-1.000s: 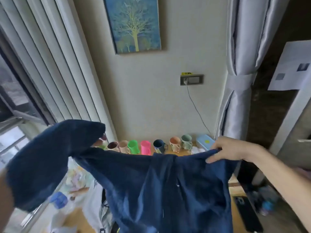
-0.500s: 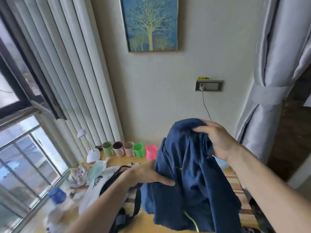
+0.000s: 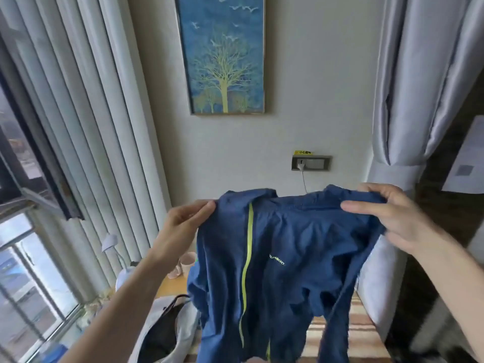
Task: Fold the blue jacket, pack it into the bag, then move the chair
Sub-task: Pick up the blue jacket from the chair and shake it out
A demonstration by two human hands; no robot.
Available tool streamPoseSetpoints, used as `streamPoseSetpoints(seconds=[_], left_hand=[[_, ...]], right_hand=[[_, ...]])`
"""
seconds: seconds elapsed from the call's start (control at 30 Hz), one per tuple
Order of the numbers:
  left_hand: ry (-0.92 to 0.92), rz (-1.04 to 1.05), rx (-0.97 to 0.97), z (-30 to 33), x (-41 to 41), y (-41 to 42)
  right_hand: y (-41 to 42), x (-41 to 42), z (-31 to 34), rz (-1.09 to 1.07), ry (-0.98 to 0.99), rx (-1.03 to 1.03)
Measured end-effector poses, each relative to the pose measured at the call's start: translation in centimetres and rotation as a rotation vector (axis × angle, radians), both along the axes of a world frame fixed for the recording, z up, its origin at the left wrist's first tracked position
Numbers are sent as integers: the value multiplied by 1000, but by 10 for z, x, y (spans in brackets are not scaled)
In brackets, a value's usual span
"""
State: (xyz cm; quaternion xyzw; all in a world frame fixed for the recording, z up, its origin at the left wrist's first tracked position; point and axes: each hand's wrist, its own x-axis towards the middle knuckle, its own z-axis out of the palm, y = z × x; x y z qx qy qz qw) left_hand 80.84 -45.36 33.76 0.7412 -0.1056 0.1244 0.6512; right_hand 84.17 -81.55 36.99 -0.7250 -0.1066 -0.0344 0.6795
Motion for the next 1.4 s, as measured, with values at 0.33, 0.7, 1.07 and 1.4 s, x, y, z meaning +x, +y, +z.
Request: streamPoseSetpoints(seconds=[0.33,0.7,1.07,1.4], left_hand=[[201,-323,147,48,-2,-11],[547,-817,-169,22,-3,-23],[26,-471,392,79,-8,-5],[291,-371,960,85,-14,6]], right_hand=[[15,-4,26,119,29,129],[61,-20,27,282,-28,233],[21,-18,66,211,-148,-23],[37,-22,59,159,-159,-1024]])
